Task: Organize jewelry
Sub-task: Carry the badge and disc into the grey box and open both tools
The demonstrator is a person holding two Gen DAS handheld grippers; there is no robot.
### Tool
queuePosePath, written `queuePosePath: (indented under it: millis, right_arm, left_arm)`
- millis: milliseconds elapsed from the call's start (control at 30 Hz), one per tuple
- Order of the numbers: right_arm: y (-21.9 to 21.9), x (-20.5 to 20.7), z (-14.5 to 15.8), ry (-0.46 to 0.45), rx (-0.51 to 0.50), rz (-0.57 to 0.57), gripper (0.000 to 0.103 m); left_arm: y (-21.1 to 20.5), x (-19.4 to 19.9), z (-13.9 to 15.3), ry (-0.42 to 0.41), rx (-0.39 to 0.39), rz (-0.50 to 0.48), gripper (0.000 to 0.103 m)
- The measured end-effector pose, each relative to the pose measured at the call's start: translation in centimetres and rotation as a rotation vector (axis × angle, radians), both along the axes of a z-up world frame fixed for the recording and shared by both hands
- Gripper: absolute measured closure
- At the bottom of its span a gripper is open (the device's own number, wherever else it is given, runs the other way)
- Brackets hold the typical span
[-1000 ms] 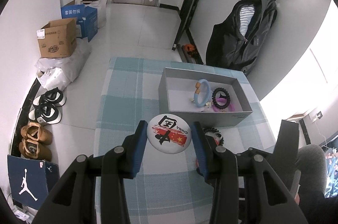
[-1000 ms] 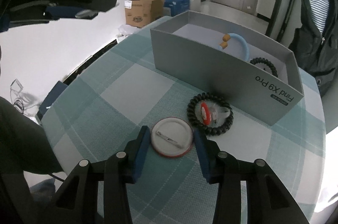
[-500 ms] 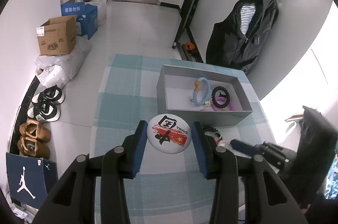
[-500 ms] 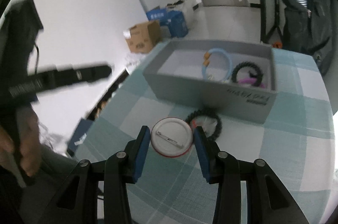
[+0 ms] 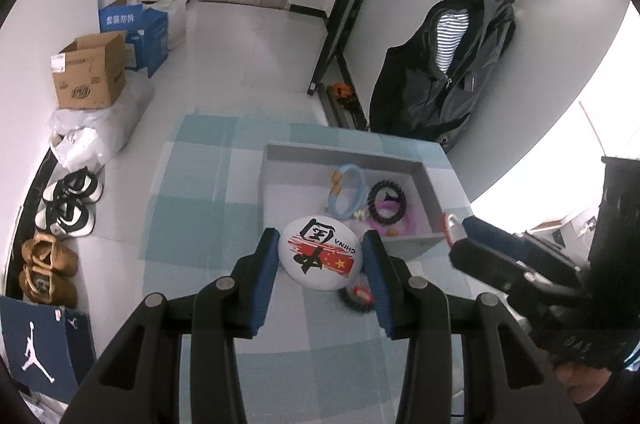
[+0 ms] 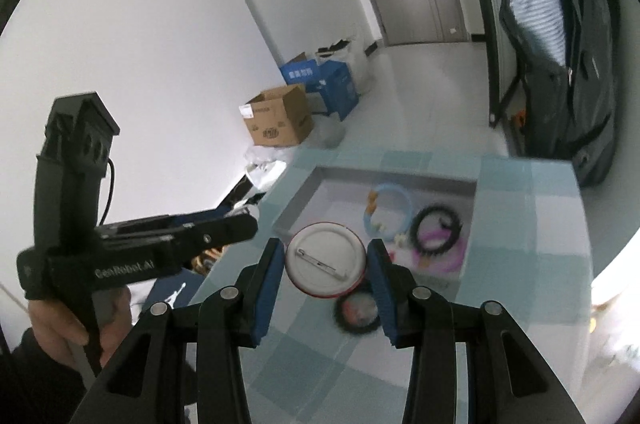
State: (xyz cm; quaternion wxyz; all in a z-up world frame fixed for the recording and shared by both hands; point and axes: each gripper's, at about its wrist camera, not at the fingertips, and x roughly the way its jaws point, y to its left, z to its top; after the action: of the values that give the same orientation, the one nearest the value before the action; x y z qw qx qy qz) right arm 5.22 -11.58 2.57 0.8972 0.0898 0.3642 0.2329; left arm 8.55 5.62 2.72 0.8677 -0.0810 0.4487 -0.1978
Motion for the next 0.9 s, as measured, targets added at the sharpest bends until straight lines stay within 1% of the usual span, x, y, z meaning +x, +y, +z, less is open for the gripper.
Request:
queuePosePath:
  millis: [100,167,333,467,600,633,700,767,900]
  right_arm:
    - [-0.8,0.8,0.9,-0.009,0.004,0.006,0.061]
    - [-1.1,1.6,1.2,-0.013,-0.006,0.016,0.061]
    - [-1.1,3.5,1.4,-0.024,-0.067,0.058,0.061]
    - [-1.4,5.2,0.6,-0.009,-0.085,0.064,0.061]
    - [-2.0,6.8,-1.0,0.016,-0.058,0.055,0.062]
    - [-2.3,7.2,-1.5,0.026,-0.052,0.04,0.061]
    - [-2.7,8.0,-2.7,0.081,-0.025,0.015,0.061]
    - [-3.0,8.6,-3.1,0.096,-0.019,-0.002,0.061]
    - [-3.3,9.2,-3.0,0.093,-0.022,-0.003,0.061]
  left_arm:
    - [-0.8,0.8,0.5,-0.007,-0.008,-0.006,0.066]
    - [-1.3,1.3,0.7,-0.015,0.002,-0.012,0.066]
    - [-3.0,2.8,0.6,-0.021,0.018,-0.032,0.066]
    - [-3.8,3.8,-0.2,-0.002,0.026,-0.041,0.066]
    - [-3.9,4.9,-1.4,0.033,0.023,-0.036,0.066]
    - [-3.7,5.2,-1.7,0.041,0.025,-0.029,0.066]
    - [-3.6,5.8,-2.1,0.063,0.032,-0.014,0.066]
    - [-3.4,6.2,-2.3,0.082,0.005,-0.008,0.066]
    - [-3.5,6.8,-2.7,0.096,-0.005,-0.007,0.066]
